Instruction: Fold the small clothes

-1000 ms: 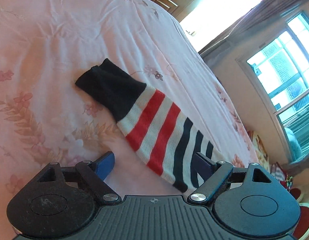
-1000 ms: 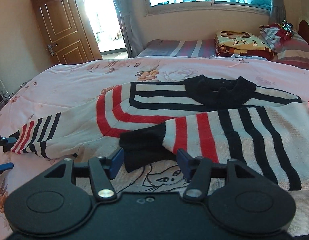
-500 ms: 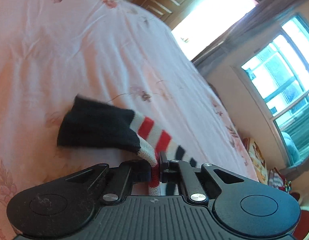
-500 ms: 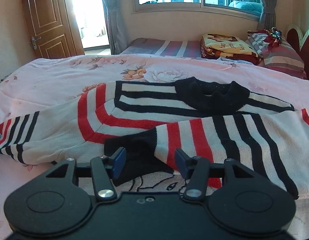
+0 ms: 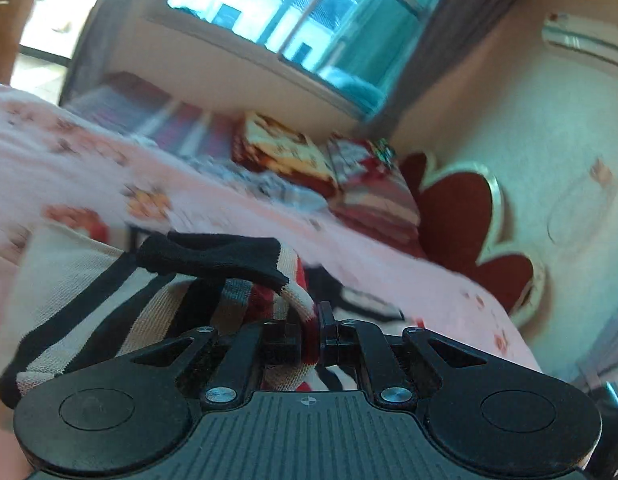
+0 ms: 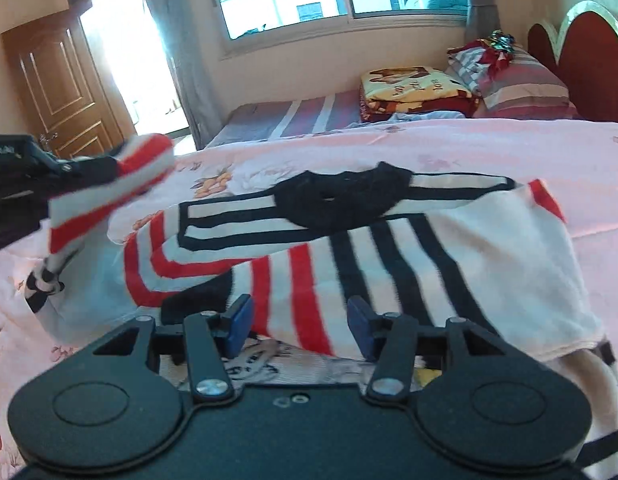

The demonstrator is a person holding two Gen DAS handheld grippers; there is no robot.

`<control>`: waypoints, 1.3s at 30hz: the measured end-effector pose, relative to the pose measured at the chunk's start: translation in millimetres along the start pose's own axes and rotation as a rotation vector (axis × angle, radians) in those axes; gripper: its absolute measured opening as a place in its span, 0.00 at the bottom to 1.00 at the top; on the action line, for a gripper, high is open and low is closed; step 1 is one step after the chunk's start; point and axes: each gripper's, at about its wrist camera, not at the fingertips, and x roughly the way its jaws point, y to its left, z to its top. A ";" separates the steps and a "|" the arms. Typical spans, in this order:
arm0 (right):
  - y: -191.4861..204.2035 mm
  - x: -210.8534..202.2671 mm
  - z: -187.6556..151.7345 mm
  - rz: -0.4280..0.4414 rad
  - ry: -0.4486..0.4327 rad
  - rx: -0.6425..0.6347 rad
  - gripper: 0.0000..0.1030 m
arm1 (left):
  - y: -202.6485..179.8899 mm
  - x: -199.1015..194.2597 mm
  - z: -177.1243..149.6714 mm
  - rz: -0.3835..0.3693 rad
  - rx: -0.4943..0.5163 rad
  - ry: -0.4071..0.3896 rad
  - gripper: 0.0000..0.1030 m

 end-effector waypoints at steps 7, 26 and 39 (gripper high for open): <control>-52.3 -17.2 -18.0 -0.026 0.032 0.115 0.51 | -43.3 34.0 -35.5 0.014 0.062 0.236 0.10; 8.9 11.4 8.8 0.003 -0.053 0.040 0.06 | 72.7 -37.0 -38.1 0.464 0.073 0.090 0.99; -72.3 17.1 8.1 -0.116 -0.009 0.240 0.32 | 81.6 -5.4 -37.1 0.437 0.006 0.111 0.99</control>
